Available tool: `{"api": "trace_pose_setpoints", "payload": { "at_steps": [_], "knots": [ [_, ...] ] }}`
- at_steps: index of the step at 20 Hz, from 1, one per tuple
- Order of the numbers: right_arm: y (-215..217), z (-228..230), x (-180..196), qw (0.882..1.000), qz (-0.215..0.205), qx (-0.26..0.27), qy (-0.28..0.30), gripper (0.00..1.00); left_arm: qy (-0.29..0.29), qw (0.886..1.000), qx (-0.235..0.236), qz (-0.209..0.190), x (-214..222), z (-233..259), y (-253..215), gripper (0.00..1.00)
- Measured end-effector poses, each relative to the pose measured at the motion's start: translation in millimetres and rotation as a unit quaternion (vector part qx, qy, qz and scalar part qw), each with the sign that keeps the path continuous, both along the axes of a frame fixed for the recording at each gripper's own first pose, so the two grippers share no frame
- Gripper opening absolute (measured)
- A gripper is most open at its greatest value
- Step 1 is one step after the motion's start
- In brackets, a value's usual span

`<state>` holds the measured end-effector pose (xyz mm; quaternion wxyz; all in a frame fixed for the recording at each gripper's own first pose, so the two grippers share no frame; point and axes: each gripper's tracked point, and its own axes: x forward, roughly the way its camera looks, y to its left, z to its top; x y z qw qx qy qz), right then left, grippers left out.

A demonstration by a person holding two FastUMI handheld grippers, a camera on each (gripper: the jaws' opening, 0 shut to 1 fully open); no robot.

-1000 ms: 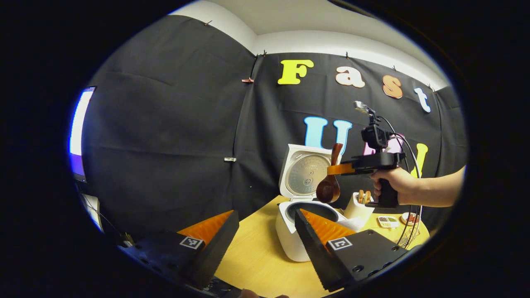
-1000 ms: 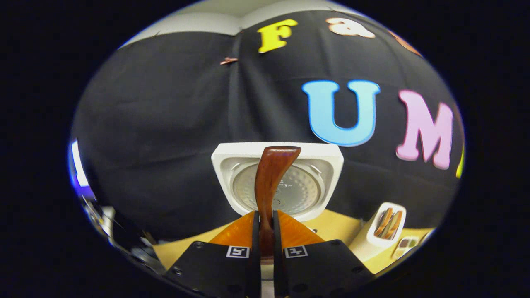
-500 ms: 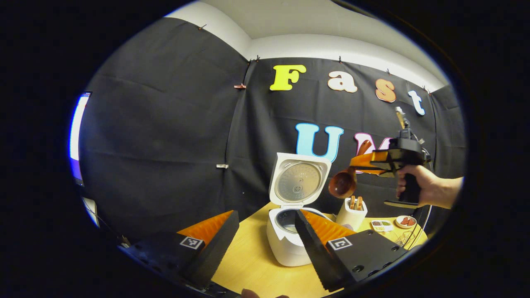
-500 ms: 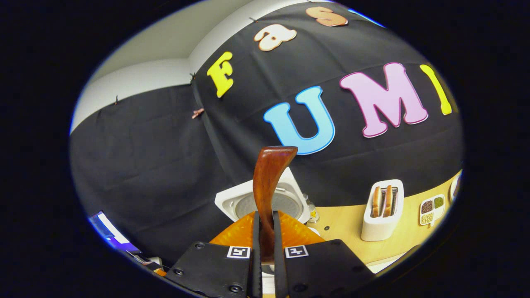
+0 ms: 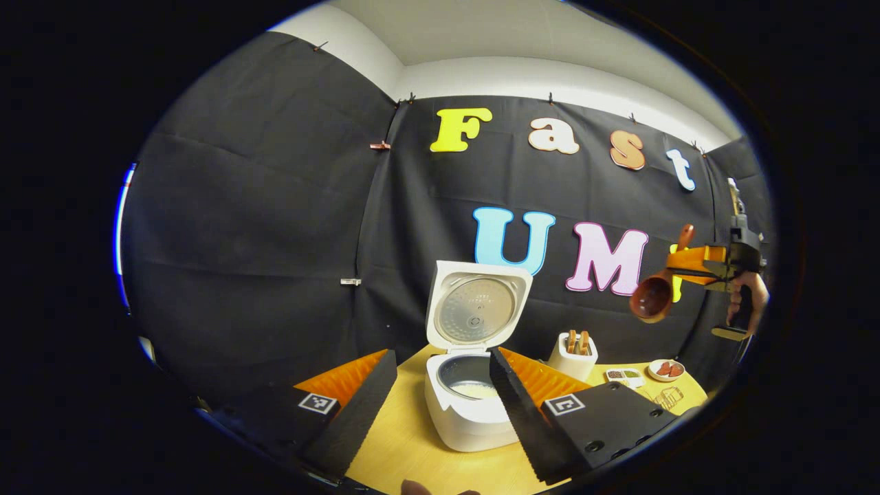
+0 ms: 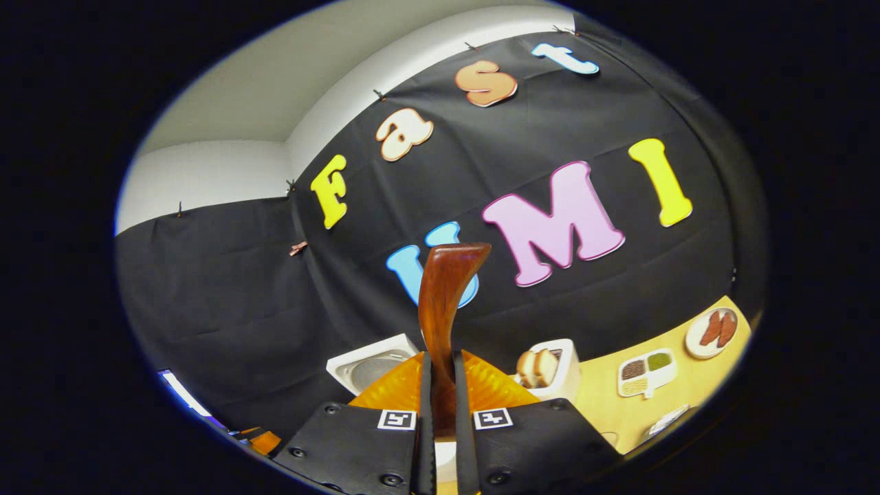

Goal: Close the left gripper, press the button to open the rice cooker; take a wooden spoon from the chopstick holder with the right hand, scoop a spoonful of rice and pour it into the rice cooker, then put the wooden spoon back into the chopstick holder.

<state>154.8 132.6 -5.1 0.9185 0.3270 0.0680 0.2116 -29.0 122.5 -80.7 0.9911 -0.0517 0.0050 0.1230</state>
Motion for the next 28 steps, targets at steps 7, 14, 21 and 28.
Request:
{"api": "trace_pose_setpoints", "payload": {
  "at_steps": [7,14,21,28],
  "knots": [
    [-134.0,-69.1,-18.9,0.990,-0.104,-0.089,0.035,0.16,0.005,0.999,0.028,-0.021,23.5,8.0,-18.2,0.94],
    [-186.9,-204.1,-24.8,0.971,-0.136,-0.154,0.119,0.16,0.029,0.999,0.024,-0.036,33.2,4.2,-42.6,0.94],
    [-178.7,-312.6,-19.9,0.960,-0.110,-0.160,0.201,0.16,0.039,0.998,0.052,-0.016,32.6,10.7,-37.8,0.94],
    [-173.0,-364.1,-27.1,0.946,-0.106,-0.139,0.272,0.17,0.038,0.998,0.046,-0.012,31.1,10.0,-40.0,0.94]
  ]
}}
